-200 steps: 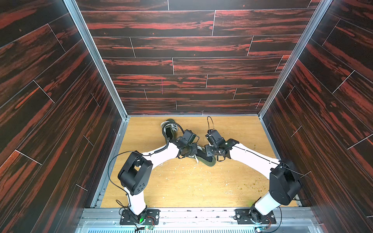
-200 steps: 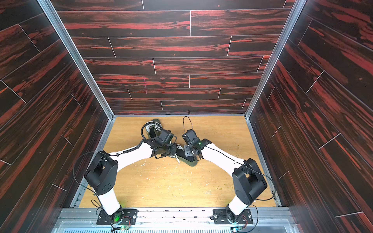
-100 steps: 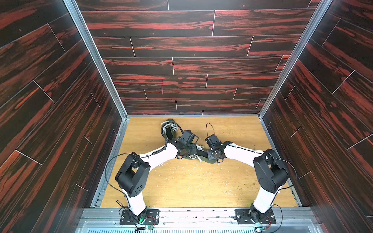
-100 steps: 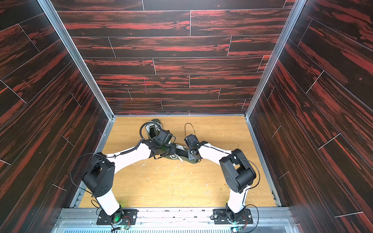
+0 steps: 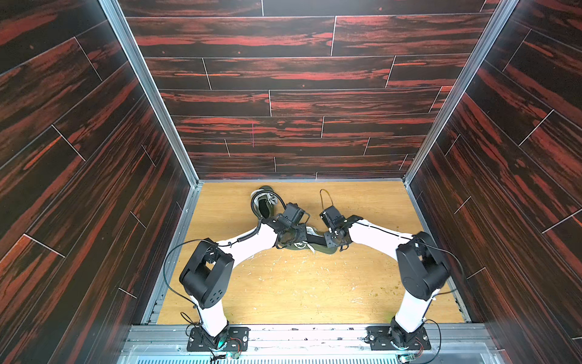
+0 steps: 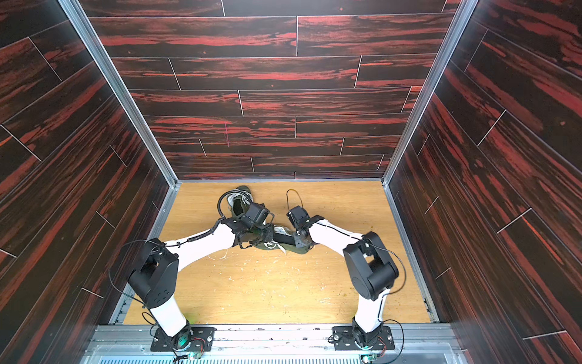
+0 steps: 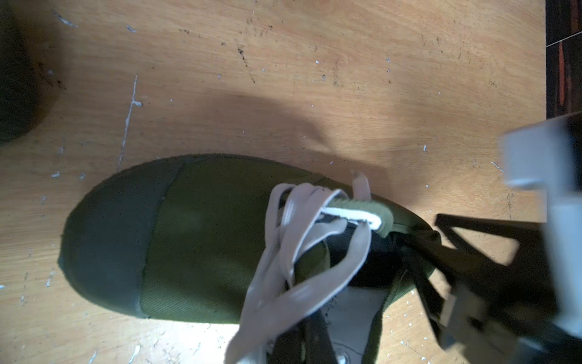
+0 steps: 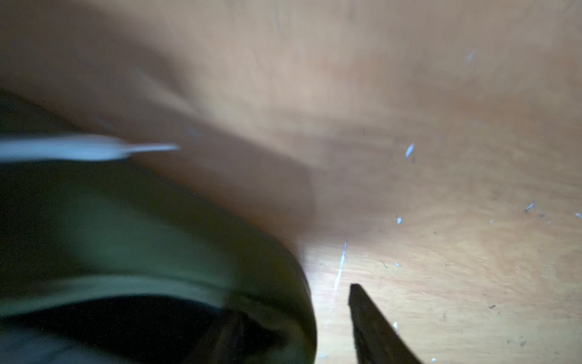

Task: Insert the insole into the shoe
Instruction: Insert the insole into the shoe, then place the shoe at the center of the board.

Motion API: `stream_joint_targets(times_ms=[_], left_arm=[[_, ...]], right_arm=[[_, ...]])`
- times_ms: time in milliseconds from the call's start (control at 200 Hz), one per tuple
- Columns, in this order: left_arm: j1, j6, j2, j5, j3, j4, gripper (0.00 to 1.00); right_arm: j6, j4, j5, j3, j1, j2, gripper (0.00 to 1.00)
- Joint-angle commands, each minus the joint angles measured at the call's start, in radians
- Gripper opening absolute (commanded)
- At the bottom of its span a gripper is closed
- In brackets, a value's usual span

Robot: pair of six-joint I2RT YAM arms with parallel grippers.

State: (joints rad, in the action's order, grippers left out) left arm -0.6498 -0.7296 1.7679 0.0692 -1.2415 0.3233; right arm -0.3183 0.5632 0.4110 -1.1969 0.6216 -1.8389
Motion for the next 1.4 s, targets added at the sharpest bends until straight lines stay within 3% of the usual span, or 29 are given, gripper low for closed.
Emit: stream_joint_targets(times_ms=[0, 190, 331, 591, 691, 897, 1227, 1298, 1398], left_arm=[[0.005, 0.017, -0.054, -0.029, -0.001, 0.01, 0.0], [0.005, 0.032, -0.044, -0.037, -0.012, 0.022, 0.0], [0.006, 0.08, 0.014, -0.025, -0.069, 0.066, 0.0], [0.004, 0.241, 0.135, 0.098, -0.225, 0.141, 0.0], [0.001, 0.32, 0.172, 0.091, -0.304, 0.224, 0.0], [-0.001, 0.448, 0.195, 0.159, -0.375, 0.318, 0.0], [0.0, 0.526, 0.209, 0.187, -0.409, 0.369, 0.0], [-0.001, 0.551, 0.207, 0.202, -0.411, 0.373, 0.0], [0.001, 0.555, 0.213, 0.189, -0.413, 0.369, 0.0]], right_arm=[[0.006, 0.063, 0.053, 0.034, -0.005, -0.008, 0.51], [-0.041, 0.038, -0.142, 0.011, -0.003, 0.131, 0.5], [-0.062, -0.053, -0.347, 0.017, -0.002, 0.183, 0.36], [-0.197, -0.194, -0.574, 0.177, 0.009, 0.25, 0.37], [-0.173, -0.169, -0.491, 0.197, 0.009, 0.328, 0.44], [0.121, -0.064, -0.239, 0.13, 0.004, 0.28, 0.53], [0.29, -0.305, -0.206, 0.123, -0.012, 0.125, 0.54], [0.322, -0.369, -0.226, 0.119, -0.017, 0.095, 0.52], [0.333, -0.425, -0.273, 0.111, -0.019, 0.066, 0.27]])
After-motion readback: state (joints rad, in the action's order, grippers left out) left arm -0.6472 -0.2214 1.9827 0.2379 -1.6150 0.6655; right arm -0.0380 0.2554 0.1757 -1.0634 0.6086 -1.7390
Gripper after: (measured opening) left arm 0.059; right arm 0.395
